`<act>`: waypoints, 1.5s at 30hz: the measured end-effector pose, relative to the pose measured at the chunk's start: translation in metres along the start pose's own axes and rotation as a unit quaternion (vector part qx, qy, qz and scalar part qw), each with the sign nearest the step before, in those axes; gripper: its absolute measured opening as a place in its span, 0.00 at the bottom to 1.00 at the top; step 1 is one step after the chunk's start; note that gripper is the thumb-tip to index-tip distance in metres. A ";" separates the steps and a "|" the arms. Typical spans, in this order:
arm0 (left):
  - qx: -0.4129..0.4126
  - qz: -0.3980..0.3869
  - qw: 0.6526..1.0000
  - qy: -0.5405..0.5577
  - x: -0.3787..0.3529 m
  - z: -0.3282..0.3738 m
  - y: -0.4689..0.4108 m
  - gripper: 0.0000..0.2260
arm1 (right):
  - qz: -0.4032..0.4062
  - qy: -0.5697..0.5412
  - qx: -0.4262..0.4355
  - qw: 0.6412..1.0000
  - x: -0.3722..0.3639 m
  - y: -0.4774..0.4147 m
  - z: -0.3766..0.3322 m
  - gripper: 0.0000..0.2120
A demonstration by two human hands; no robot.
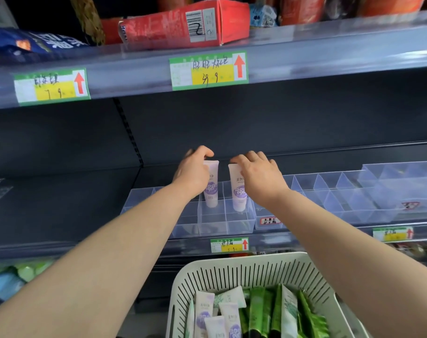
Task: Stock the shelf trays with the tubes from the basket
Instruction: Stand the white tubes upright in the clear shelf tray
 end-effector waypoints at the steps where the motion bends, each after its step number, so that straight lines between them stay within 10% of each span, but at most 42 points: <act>1: -0.008 0.002 1.000 -0.013 0.002 0.002 0.002 0.17 | 0.006 0.005 0.001 1.000 0.001 0.001 -0.001 0.27; 18: -0.135 0.049 0.989 -0.033 -0.016 0.025 0.119 0.10 | 0.092 0.010 0.031 0.995 -0.018 0.116 -0.019 0.27; 45: 0.092 -0.268 0.948 -0.145 -0.160 -0.107 0.205 0.15 | -0.323 -0.017 0.020 0.946 -0.227 0.193 -0.033 0.24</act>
Point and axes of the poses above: each hand's wrist, its own y-axis away from the middle knuckle, its own x-axis out of the back of the hand, z = x × y, the point moved 5 cm from there along -y, towards the middle knuckle, and after that the axes turned 5 degrees about -z, right-handed, at the moved point
